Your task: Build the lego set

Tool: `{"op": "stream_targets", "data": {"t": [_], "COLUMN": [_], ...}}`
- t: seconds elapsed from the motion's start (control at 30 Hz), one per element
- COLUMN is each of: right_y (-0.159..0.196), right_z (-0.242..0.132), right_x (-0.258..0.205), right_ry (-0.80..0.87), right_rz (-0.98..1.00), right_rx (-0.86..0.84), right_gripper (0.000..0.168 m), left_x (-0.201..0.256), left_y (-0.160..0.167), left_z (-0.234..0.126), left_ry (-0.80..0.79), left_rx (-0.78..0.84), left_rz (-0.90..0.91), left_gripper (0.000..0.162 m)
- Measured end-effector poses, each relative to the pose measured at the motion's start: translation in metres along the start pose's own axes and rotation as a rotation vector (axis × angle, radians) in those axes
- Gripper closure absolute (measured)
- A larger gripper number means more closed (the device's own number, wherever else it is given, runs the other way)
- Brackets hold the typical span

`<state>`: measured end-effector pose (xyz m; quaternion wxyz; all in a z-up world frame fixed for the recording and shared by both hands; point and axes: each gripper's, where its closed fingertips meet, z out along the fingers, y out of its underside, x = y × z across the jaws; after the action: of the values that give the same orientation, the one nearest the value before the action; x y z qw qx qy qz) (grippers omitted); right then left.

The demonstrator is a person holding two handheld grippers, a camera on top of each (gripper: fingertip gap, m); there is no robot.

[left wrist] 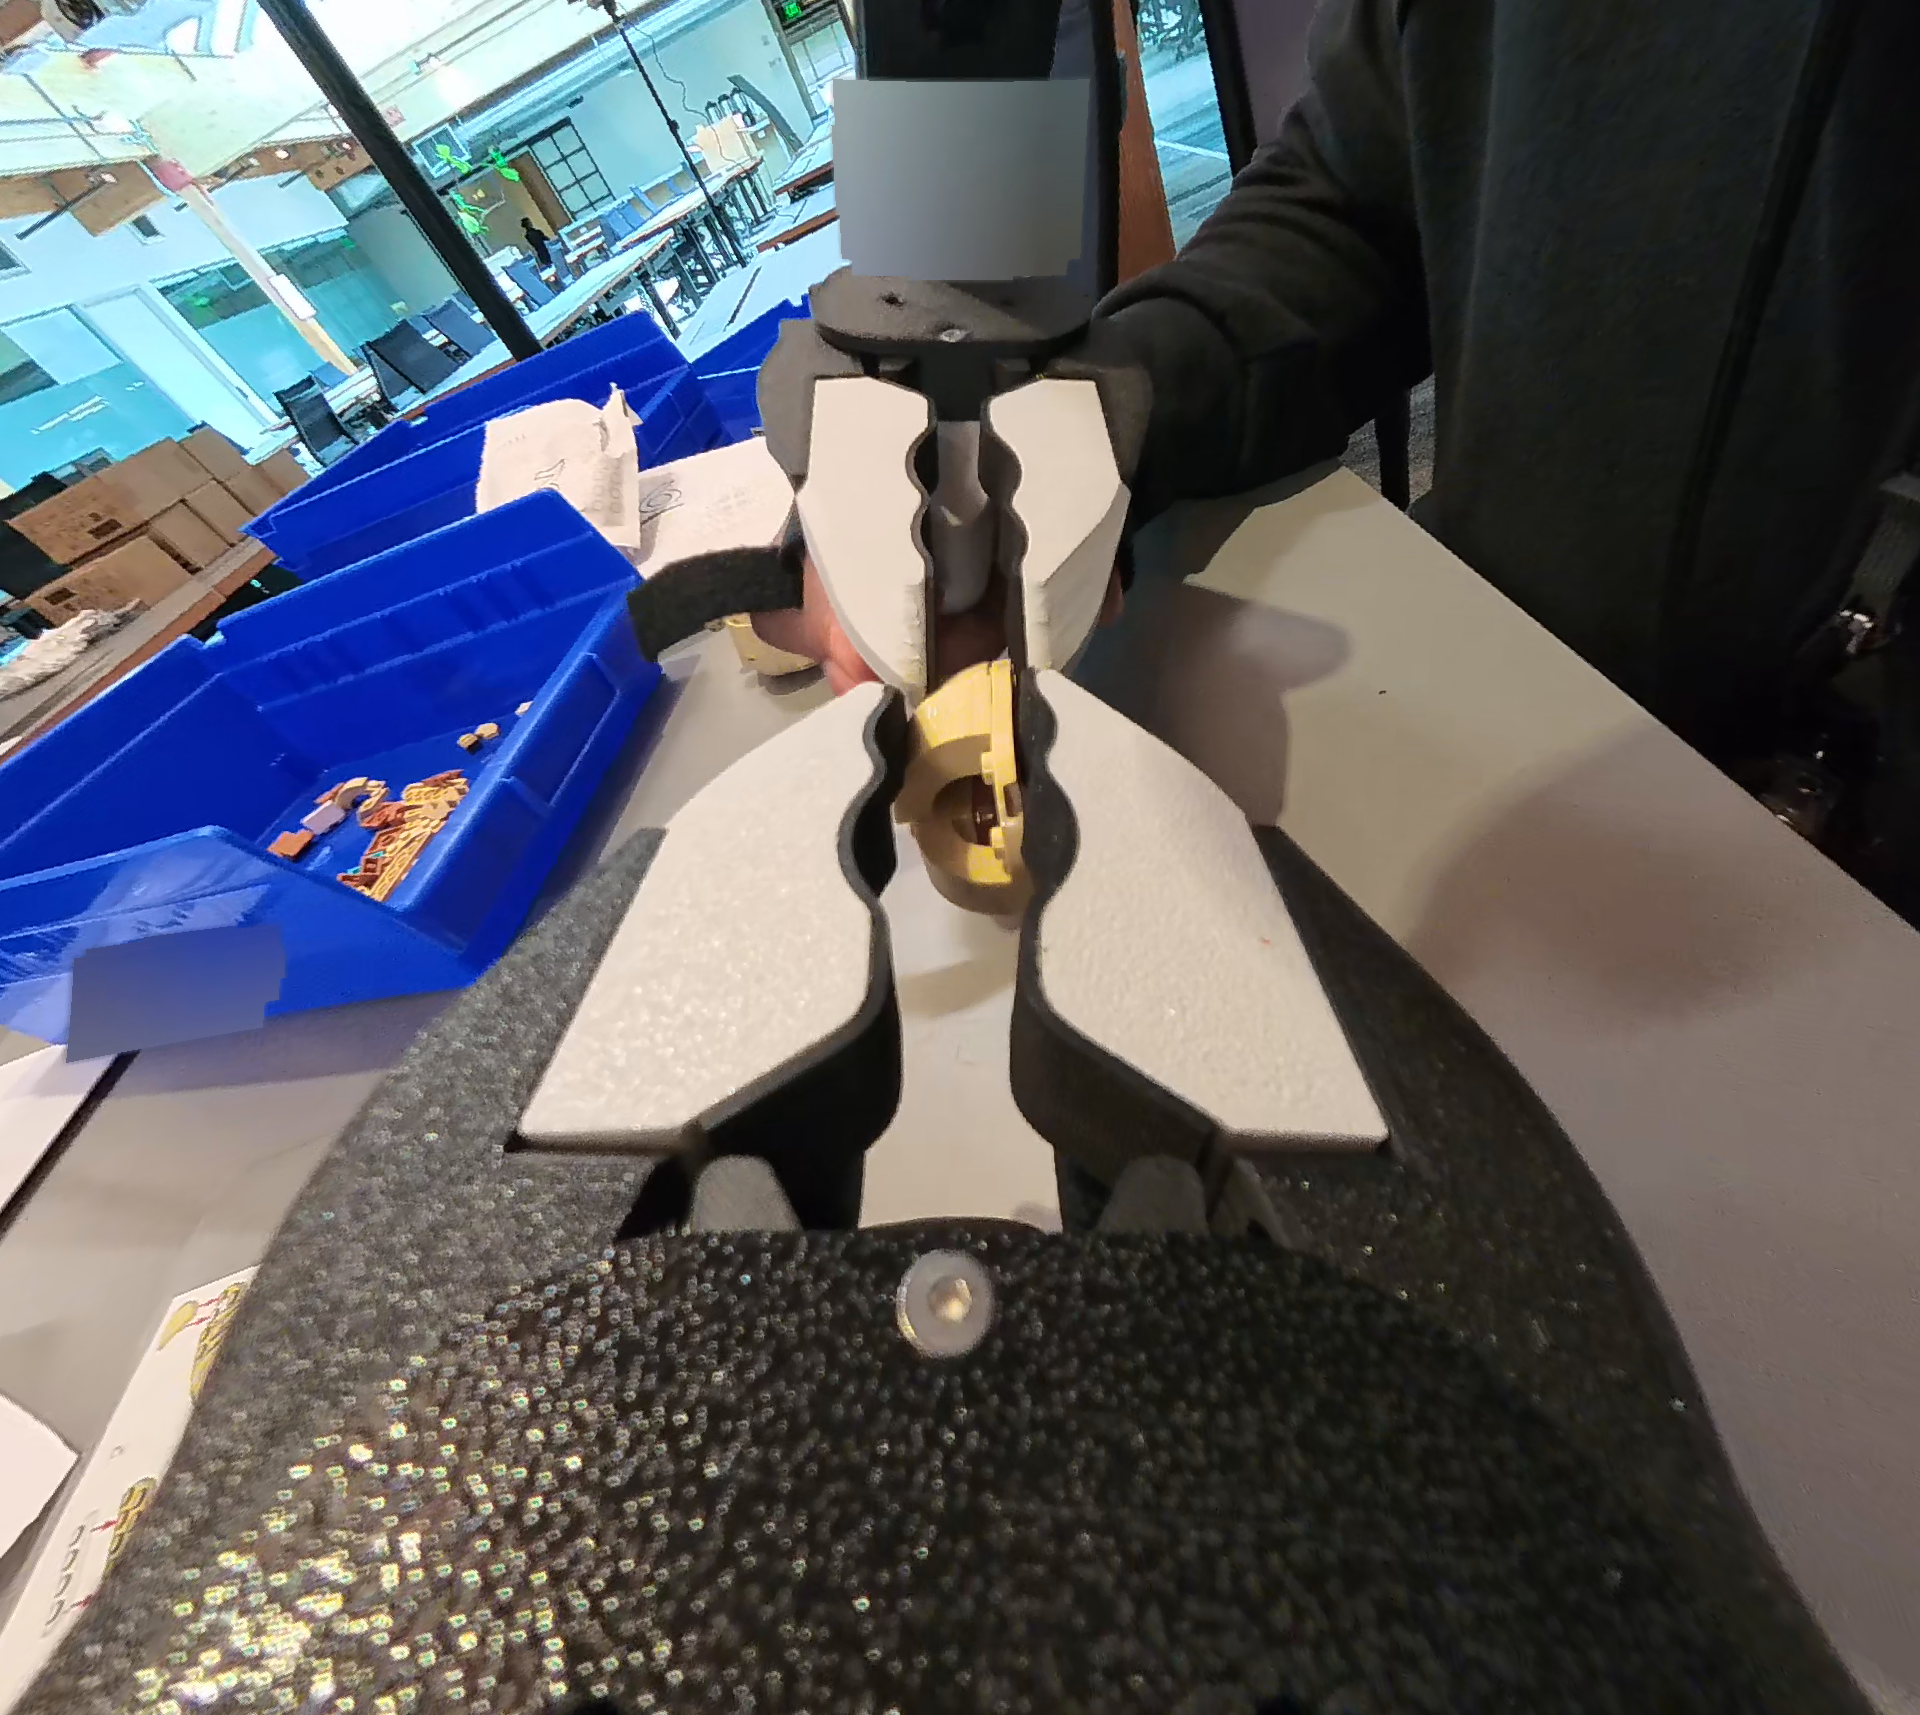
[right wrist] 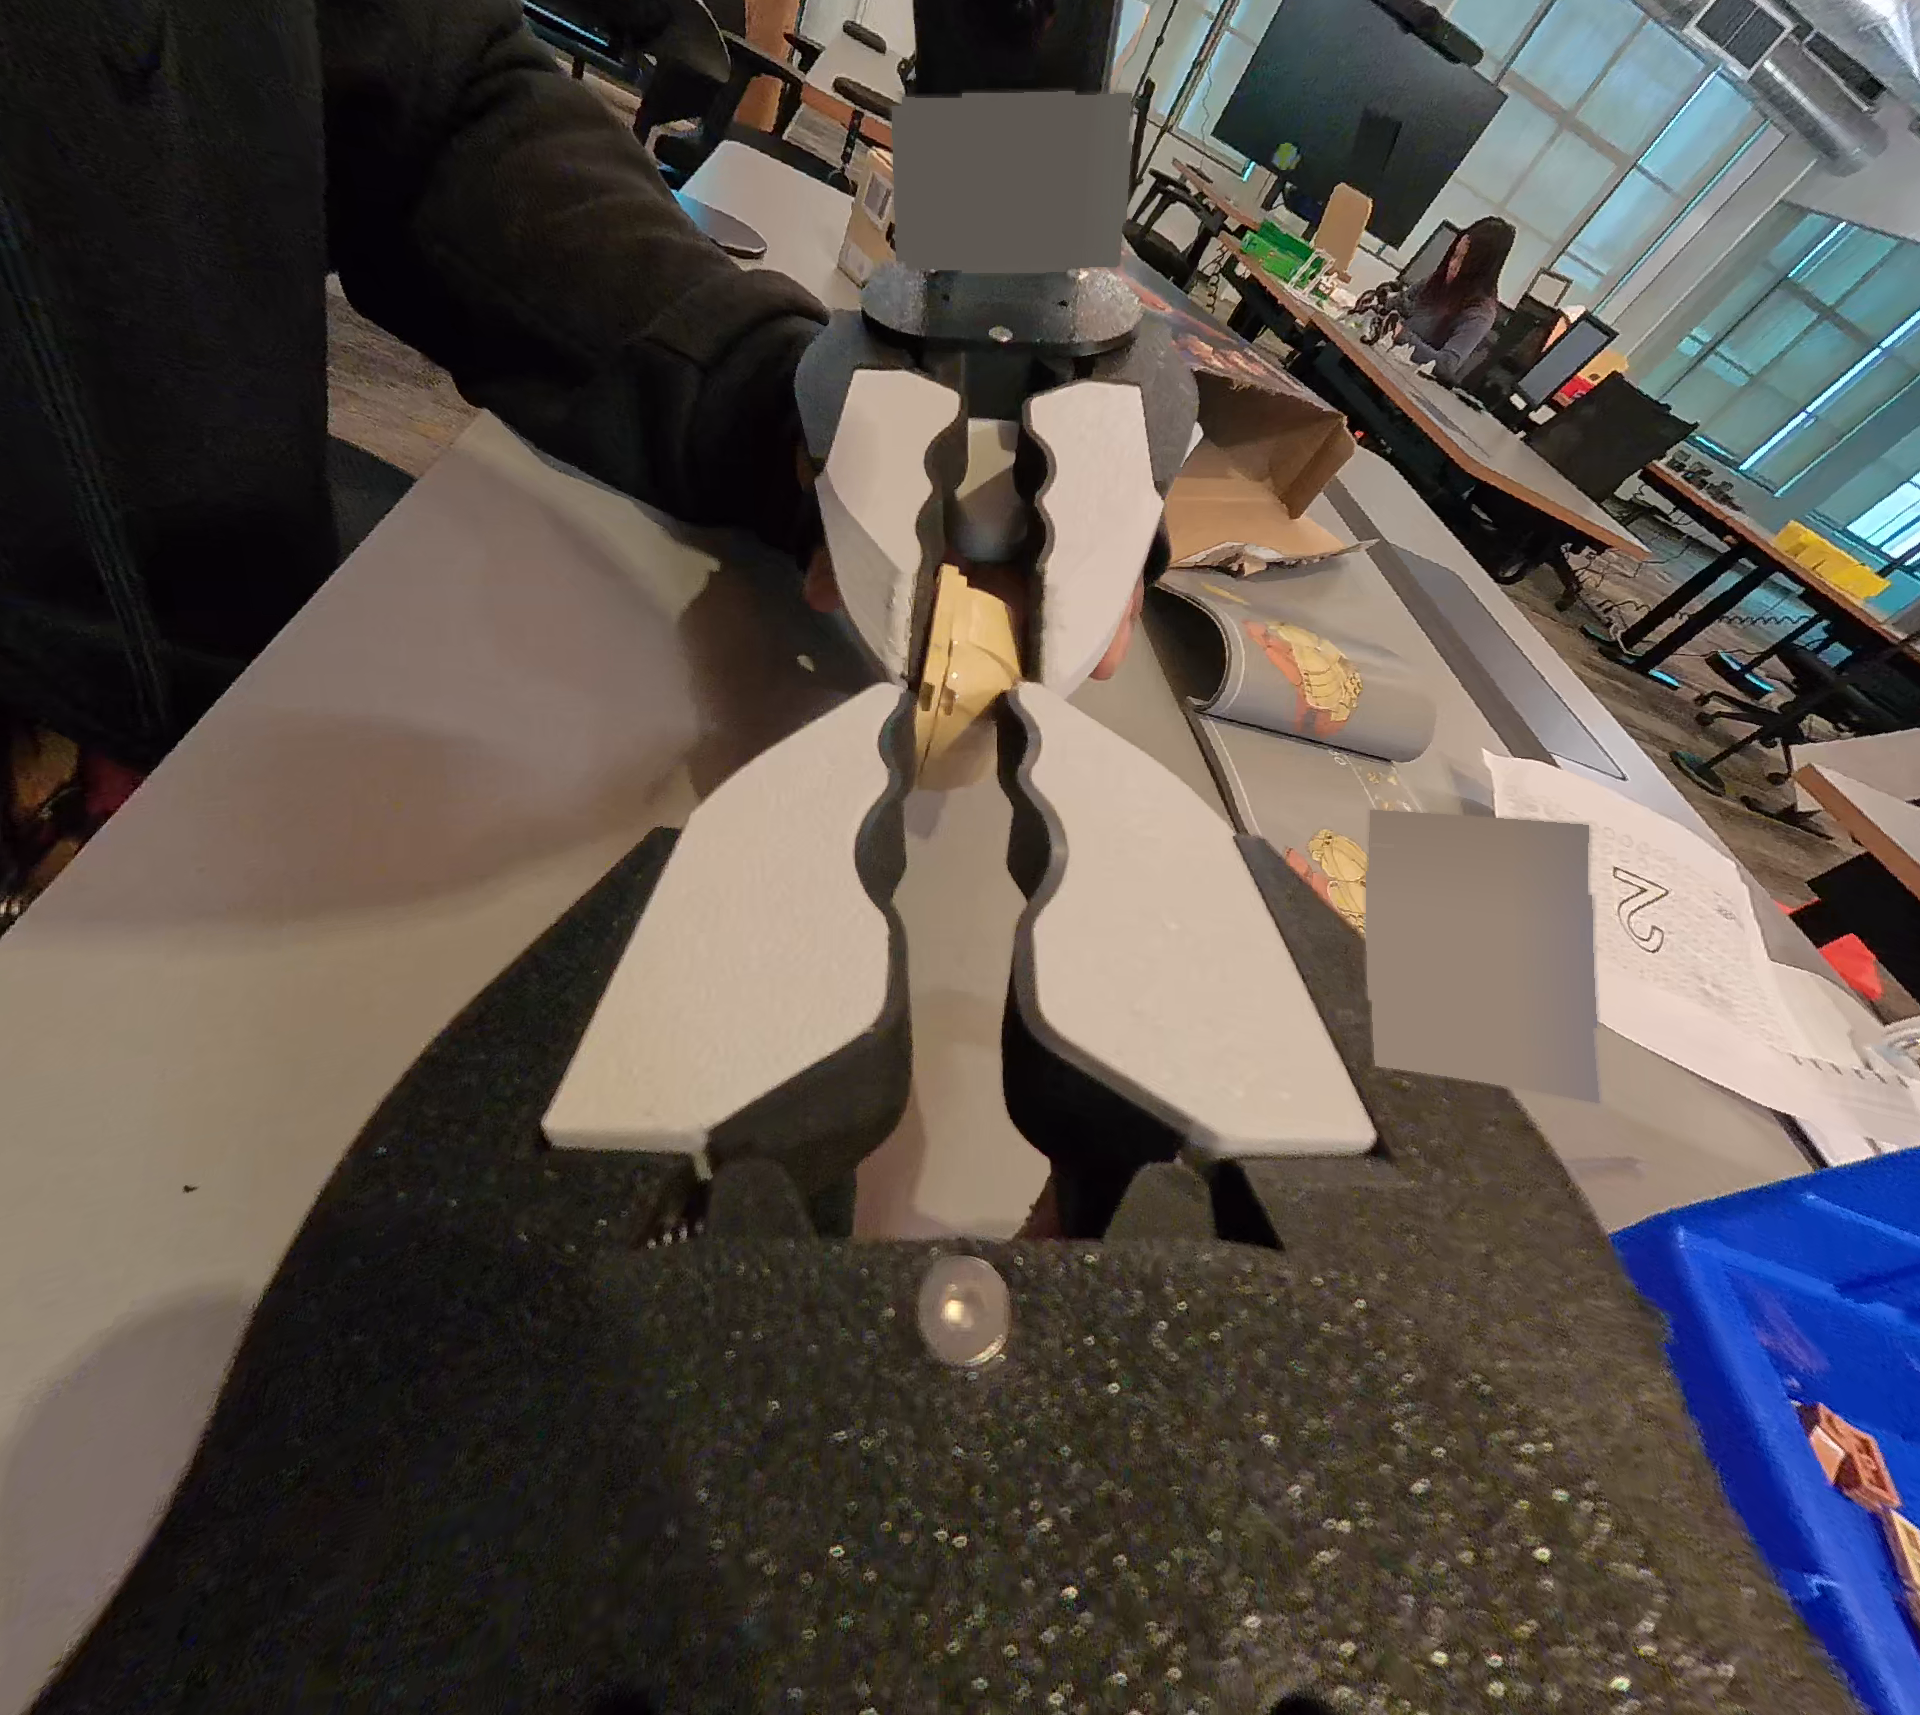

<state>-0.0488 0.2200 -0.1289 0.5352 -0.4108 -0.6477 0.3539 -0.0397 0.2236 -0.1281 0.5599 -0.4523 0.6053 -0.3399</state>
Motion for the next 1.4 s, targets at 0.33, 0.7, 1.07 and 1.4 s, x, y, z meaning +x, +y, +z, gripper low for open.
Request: {"op": "stream_targets", "data": {"t": [0.33,0.7,1.07,1.4], "right_y": [0.000,-0.006,0.000,0.001], "right_z": [0.000,-0.001,0.004,0.003], "right_x": [-0.002,0.004,0.009,0.008], "right_ry": [0.005,0.059,0.107,0.118], "right_rz": [-0.032,-0.034,-0.012,-0.059], "right_rx": [-0.015,0.004,-0.034,-0.046], "right_gripper": [0.154,0.155,0.147,0.151], "left_x": [0.002,-0.004,-0.012,-0.008], "left_y": [0.000,-0.006,-0.012,-0.011], "left_z": [0.000,-0.002,-0.008,-0.006], "left_ry": [0.013,-0.028,-0.080,-0.054], "left_rx": [0.002,0.042,0.115,0.126], "left_rz": [0.001,0.006,0.036,0.025], "left_gripper": [0.143,0.143,0.142,0.142]}}
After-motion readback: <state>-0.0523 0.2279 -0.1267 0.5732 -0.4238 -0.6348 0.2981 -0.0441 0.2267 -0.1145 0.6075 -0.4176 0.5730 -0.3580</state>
